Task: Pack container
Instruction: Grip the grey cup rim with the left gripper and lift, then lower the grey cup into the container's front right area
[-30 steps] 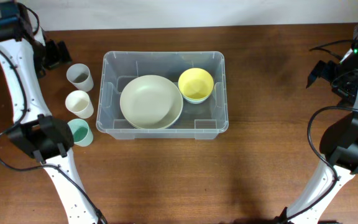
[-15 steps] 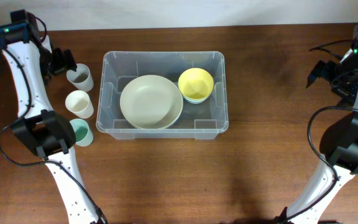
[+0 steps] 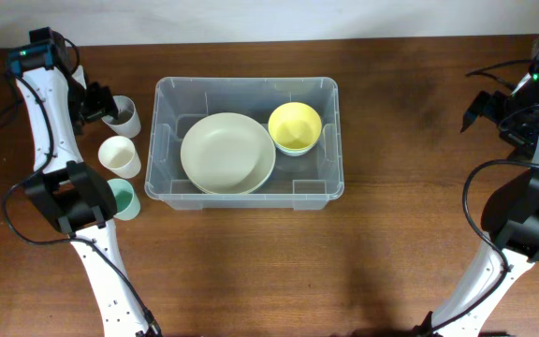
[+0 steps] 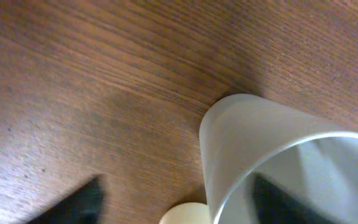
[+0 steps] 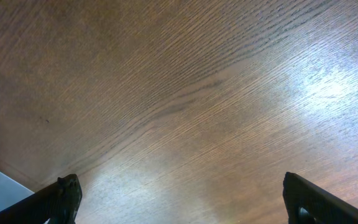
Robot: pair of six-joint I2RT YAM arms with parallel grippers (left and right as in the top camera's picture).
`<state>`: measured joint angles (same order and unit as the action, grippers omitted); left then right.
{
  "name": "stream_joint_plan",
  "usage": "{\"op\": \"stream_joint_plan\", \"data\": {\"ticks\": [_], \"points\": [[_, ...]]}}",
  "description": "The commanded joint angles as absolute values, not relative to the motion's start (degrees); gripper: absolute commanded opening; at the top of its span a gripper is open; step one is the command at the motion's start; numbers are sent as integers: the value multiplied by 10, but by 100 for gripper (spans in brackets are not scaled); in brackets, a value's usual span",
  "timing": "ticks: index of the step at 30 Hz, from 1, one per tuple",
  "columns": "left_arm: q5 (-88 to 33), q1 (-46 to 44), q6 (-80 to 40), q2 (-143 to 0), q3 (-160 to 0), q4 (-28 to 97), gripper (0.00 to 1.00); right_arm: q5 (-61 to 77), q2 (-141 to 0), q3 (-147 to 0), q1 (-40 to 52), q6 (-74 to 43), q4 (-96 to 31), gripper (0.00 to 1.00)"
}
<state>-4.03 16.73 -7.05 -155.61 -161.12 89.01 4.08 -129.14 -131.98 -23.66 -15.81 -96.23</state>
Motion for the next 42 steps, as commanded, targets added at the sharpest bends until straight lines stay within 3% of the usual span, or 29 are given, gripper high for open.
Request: {"op": "stream_joint_plan", "data": {"ticks": [1,4,6,15,23,27,34,42], "points": [[-40,167,-63,-1563,-1613,886,38,38,-1269,-1318,-240,-155,-962,99],[-39,169,-63,-1563,-1613,879,8,38,-1269,-1318,-240,-155,-962,99],[-31,172,-64,-1563,-1614,868,1,38,-1269,-1318,-240,-155,-962,99],[-59,221,-75,-1558,-1746,867,1,38,-1269,-1318,-240,-155,-962,99],[-234,215,-32,-1416,-1798,869,1,38,-1269,-1318,-240,-155,-962,99],[-253,137,72,-1344,-1798,964,1,38,-1269,-1318,-240,-155,-962,99],[-269,-37,77,-1331,-1778,967,1,38,-1269,-1318,-240,-155,-962,99],[-156,-219,74,-1331,-1657,967,1,38,-1269,-1318,-240,-155,-962,99]]}}
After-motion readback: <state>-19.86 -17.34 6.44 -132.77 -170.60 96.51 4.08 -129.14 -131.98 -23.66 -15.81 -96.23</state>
